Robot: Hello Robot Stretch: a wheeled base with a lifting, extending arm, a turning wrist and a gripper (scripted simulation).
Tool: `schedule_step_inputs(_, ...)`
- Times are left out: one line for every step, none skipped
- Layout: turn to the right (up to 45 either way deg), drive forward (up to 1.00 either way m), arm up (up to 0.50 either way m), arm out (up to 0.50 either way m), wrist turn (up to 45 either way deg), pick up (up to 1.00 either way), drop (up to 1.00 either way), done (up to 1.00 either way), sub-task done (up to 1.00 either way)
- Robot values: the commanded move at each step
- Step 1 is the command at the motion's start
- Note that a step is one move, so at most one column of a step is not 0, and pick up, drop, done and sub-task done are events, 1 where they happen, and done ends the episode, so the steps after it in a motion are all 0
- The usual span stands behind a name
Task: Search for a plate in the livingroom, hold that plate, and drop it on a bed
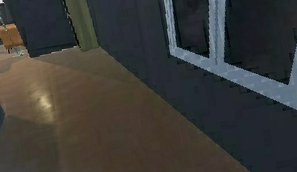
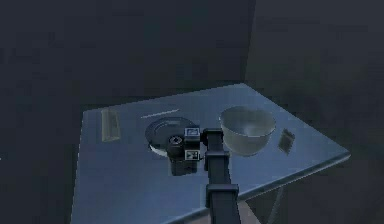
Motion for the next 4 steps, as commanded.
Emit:
schedule_step_inputs(0.0,0.0,0.1,0.0,0.0,0.0,0.0,0.0,0.0)
schedule_step_inputs(0.0,0.0,0.04,0.0,0.0,0.0,0.0,0.0,0.0)
schedule_step_inputs(0.0,0.0,0.0,0.0,-45.0,0.0,0.0,0.0,0.0)
schedule_step_inputs(0.0,0.0,0.0,0.0,-45.0,0.0,0.0,0.0,0.0)
